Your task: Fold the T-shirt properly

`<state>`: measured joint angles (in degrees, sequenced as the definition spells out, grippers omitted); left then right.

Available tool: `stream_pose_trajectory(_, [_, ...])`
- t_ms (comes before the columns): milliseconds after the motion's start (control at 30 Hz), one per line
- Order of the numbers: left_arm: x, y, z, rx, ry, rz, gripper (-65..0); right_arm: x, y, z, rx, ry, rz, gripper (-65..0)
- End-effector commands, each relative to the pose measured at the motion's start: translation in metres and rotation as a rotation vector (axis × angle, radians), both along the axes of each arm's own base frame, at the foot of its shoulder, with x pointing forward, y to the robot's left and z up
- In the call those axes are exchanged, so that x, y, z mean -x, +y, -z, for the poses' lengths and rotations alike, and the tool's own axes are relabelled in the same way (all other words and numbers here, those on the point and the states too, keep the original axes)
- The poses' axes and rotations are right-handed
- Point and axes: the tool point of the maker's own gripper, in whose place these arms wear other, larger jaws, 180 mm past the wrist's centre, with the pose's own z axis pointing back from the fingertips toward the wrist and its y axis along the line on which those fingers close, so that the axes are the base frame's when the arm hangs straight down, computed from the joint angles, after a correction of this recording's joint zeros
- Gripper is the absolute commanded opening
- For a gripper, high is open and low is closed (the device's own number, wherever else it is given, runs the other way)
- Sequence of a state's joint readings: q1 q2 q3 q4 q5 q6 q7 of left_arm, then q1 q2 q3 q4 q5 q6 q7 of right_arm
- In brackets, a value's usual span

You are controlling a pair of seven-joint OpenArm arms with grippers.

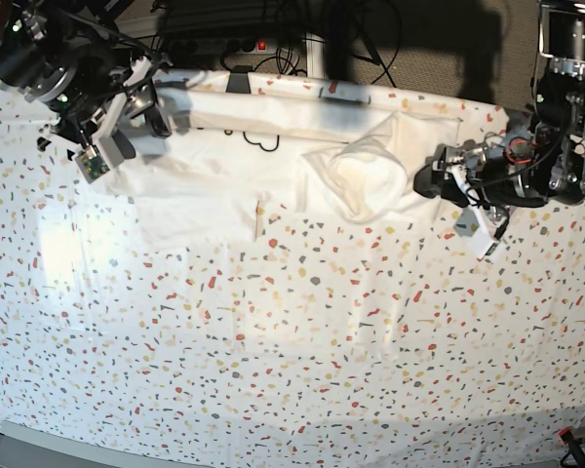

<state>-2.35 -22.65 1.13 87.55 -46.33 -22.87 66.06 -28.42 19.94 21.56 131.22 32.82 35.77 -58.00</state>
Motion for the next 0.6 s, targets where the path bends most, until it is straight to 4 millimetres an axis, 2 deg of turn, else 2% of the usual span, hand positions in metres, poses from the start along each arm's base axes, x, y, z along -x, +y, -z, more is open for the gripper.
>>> stream_pose_trajectory(0, [-0.011, -0.004, -0.014, 0.021, -0.048, 0.007, -25.3, -0.004, 0.002, -0.009, -0.007, -0.034, -0.009, -35.1])
stream_pose_trajectory(333, [0.003, -0.083, -0.045, 0.226, -0.084, 0.08, -25.3, -0.004, 0.001, -0.009, 0.0, -0.036, -0.007, -35.1])
stream_pose_trajectory(500, [0.005, -0.092, -0.05, 0.24, -0.107, 0.091, -25.3, -0.004, 0.0, -0.009, 0.003, -0.037, -0.006, -35.1])
stream_pose_trajectory(567, [0.004, -0.09, -0.047, 0.221, -0.109, 0.09, -25.3, -0.005, -0.008, -0.006, 0.042, -0.033, 0.027, -35.1])
